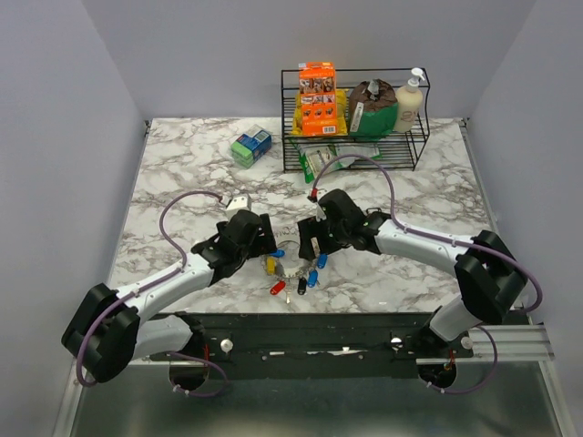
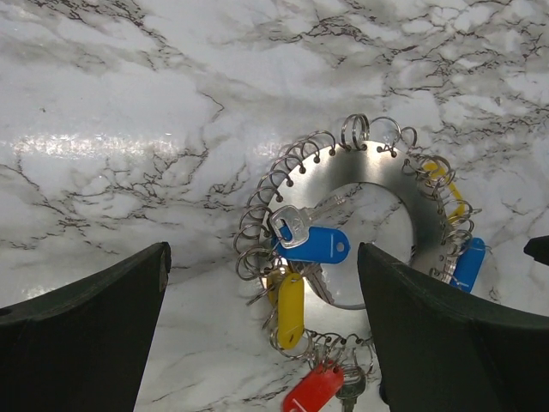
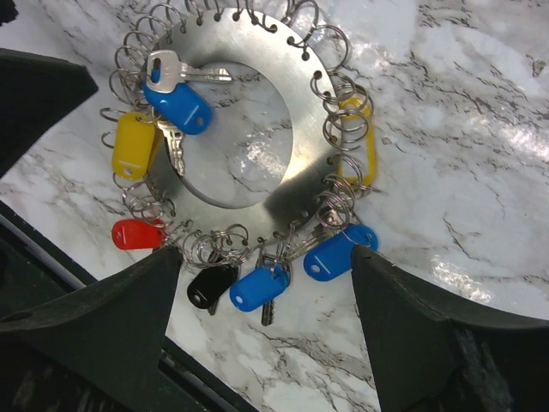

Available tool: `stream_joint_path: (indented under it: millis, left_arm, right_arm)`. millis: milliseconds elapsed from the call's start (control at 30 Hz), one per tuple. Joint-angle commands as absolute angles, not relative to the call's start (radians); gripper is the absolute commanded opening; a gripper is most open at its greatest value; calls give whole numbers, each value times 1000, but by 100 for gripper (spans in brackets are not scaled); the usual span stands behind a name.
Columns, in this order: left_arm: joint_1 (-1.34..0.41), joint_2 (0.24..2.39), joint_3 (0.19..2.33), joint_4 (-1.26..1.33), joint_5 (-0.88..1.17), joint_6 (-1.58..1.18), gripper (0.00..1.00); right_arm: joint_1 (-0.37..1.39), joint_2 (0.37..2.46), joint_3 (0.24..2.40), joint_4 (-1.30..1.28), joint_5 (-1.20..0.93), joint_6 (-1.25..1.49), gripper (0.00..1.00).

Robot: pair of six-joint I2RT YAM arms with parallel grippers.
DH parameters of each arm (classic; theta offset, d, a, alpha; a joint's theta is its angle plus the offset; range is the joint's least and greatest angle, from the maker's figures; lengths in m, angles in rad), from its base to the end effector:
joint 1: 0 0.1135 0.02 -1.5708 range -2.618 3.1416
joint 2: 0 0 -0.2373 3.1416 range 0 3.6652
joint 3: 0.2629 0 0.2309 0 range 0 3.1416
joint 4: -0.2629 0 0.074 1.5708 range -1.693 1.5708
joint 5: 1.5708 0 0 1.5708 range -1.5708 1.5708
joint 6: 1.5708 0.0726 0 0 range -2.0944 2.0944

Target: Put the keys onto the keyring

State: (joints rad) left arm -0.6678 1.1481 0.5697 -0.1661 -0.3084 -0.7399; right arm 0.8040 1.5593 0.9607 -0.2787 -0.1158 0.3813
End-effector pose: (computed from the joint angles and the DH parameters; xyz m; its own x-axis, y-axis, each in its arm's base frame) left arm 0.2079 -0.1359 0.1613 -0.6726 -0.2877 -0.6818 -0.0524 0.9375 -0.3439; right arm 0.2220 0.2425 0.1624 -0.7805 -0.2773 -0.5603 -0.5129 0.7964 0.3203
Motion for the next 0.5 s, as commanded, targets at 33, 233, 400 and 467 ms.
stream_joint_path:
  millis: [33,233,400,467]
  left_arm:
    - [-669,1198,627,-213,-293,-765,99]
    - [-667,1207,609,-207,-259,-782,99]
    - [-660,1181,578,-190,-232,-796,99]
    - [-644,1163,563,-196,-218,-802,99]
  right_arm:
    - [804,1591,994,-282,-179,348,88]
    - [827,1597,1008,-307,-161,334,87]
    - [854,1601,1032,-333,-133,324,87]
    - [864,1609,1042,-336,-140,321,86]
